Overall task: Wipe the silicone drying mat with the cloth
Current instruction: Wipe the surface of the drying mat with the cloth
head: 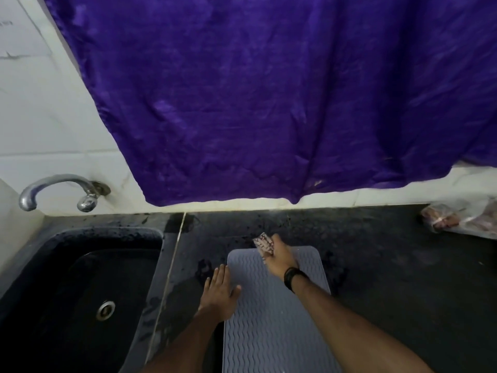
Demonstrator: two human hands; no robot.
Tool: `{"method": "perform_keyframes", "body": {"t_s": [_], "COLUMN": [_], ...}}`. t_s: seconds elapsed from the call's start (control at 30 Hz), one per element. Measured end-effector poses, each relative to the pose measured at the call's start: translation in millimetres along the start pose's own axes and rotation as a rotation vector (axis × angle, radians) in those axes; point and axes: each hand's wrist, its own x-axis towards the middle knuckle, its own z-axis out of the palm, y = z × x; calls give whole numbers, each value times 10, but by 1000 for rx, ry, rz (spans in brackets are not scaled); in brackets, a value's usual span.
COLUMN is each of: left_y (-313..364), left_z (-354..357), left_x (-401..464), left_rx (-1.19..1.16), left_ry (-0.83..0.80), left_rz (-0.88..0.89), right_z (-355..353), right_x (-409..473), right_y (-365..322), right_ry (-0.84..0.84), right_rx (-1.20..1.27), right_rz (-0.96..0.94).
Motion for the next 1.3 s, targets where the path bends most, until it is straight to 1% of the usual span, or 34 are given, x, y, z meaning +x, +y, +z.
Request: {"method": "perform_keyframes", "body": {"t_s": [0.1, 0.17, 0.27, 0.4, 0.53, 0.7, 0.87, 1.0, 1.2, 1.3], "left_y": [-61, -88, -112, -195, -301, -329, -338, -427, -500, -511], "left_z": [148, 210, 313, 381, 438, 511, 502, 477, 476, 474], "left_x": [190, 298, 378, 330, 306, 320, 313, 310, 305, 294], "left_rx": [-38, -39, -29, -12, 6, -6, -31, 54, 48, 32], "left_ry": [-3, 2, 74, 264, 316, 356, 346, 332, 338, 336], "left_rz": [-5, -5, 28, 151, 209, 187, 174, 183, 230, 224], "right_z": [132, 230, 408, 634, 917, 1095, 1111, 1101, 1166, 1197], "right_x": [137, 203, 280, 323, 303, 321, 219, 107, 234, 277], "right_y": [28, 21, 13, 46, 129, 259, 344, 354, 311, 266], "right_ry": [46, 94, 128, 93, 85, 53, 86, 70, 14, 34], "right_rx": [-215, -289, -344, -365, -326, -474, -450, -441, -336, -368], "right_rz": [-62, -81, -117, -187, -231, -428, -470, -503, -443, -466]}}
